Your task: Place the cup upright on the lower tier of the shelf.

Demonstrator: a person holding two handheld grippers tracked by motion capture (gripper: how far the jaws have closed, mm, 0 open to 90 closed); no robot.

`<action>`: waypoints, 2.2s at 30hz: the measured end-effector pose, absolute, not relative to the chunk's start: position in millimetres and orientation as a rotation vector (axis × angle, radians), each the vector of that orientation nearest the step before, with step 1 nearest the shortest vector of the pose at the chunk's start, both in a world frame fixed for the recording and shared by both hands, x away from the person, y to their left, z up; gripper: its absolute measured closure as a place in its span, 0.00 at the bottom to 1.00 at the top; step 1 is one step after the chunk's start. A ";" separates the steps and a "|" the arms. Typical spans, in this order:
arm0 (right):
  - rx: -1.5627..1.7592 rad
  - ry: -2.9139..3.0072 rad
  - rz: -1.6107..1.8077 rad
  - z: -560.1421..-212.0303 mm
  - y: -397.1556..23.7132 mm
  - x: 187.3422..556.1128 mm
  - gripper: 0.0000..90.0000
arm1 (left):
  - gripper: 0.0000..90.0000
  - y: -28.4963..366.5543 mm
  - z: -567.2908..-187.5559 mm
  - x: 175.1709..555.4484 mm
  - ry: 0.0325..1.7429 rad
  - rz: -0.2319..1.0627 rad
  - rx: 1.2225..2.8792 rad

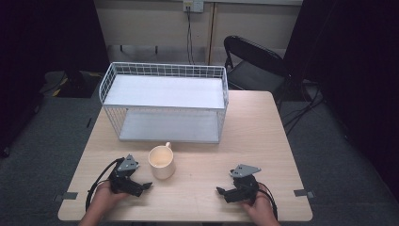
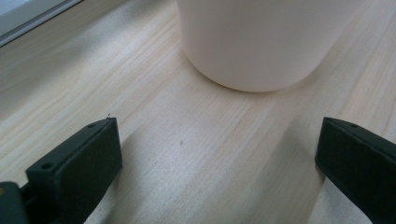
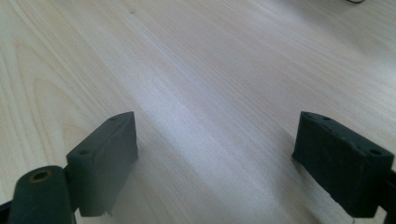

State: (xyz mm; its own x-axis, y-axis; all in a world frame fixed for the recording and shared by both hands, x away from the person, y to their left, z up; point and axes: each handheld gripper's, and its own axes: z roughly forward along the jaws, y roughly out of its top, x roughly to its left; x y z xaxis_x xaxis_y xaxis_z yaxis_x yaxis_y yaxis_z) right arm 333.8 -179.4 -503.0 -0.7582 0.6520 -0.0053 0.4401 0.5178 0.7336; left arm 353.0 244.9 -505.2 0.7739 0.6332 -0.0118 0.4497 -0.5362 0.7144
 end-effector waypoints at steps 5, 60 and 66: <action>0.918 2.480 1.081 -503.0 -179.4 333.7 0.14 | 0.00 245.1 -505.1 353.1 0.807 0.325 2.229; 0.919 2.479 1.082 -503.0 -179.3 333.7 0.14 | 0.29 233.6 -413.2 381.5 0.919 0.251 2.127; 0.919 2.479 1.081 -503.0 -179.3 333.7 0.14 | 0.34 223.6 -417.5 390.5 0.953 0.233 2.123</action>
State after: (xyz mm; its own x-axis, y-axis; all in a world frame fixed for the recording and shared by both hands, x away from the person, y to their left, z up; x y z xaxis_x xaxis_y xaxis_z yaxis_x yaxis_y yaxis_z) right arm 333.7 -179.3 -503.0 -0.7567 0.6537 -0.0054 0.4408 0.5164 0.7342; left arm 390.5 223.6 -417.5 0.7018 0.6985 -0.1399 0.5551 -0.4132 0.7219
